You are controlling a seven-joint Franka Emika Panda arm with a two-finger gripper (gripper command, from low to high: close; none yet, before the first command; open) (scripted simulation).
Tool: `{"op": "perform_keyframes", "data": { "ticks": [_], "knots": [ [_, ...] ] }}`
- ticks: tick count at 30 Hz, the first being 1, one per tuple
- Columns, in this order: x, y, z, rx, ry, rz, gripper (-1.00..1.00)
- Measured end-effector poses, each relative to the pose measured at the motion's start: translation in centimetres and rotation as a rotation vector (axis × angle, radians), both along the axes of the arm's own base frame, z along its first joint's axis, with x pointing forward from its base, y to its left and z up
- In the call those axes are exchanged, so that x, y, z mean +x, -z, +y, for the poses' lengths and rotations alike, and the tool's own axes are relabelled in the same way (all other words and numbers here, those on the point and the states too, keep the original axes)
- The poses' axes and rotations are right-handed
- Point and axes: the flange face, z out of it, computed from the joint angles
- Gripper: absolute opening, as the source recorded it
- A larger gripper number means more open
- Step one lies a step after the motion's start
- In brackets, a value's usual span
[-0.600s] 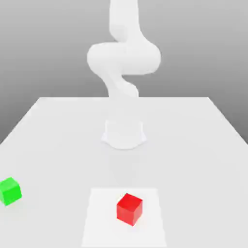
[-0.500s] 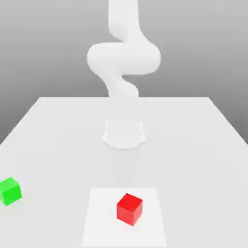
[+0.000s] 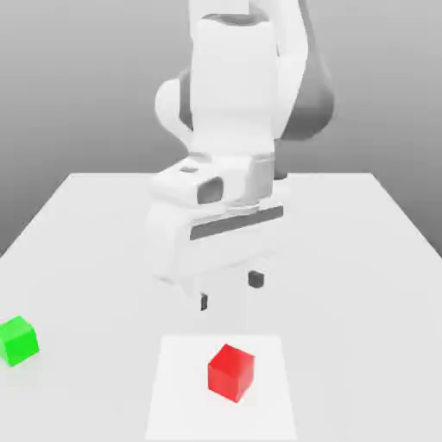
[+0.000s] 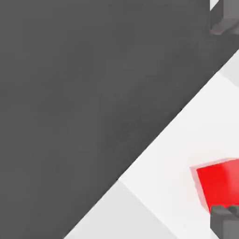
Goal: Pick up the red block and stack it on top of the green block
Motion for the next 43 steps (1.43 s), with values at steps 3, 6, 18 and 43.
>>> {"op": "perform_keyframes", "data": {
  "ticks": [3, 6, 18, 43],
  "knots": [
    [-2.0, 5.4, 0.2, 0.001, -0.11, 0.086, 0.0],
    [-2.3, 8.9, 0.1, 0.003, -0.129, 0.102, 0.0],
    [-2.4, 10.6, 0.1, 0.003, -0.131, 0.106, -1.0],
    [-10.9, 8.4, -35.3, 0.072, 1.197, 0.087, 1.0]
  ]
}}
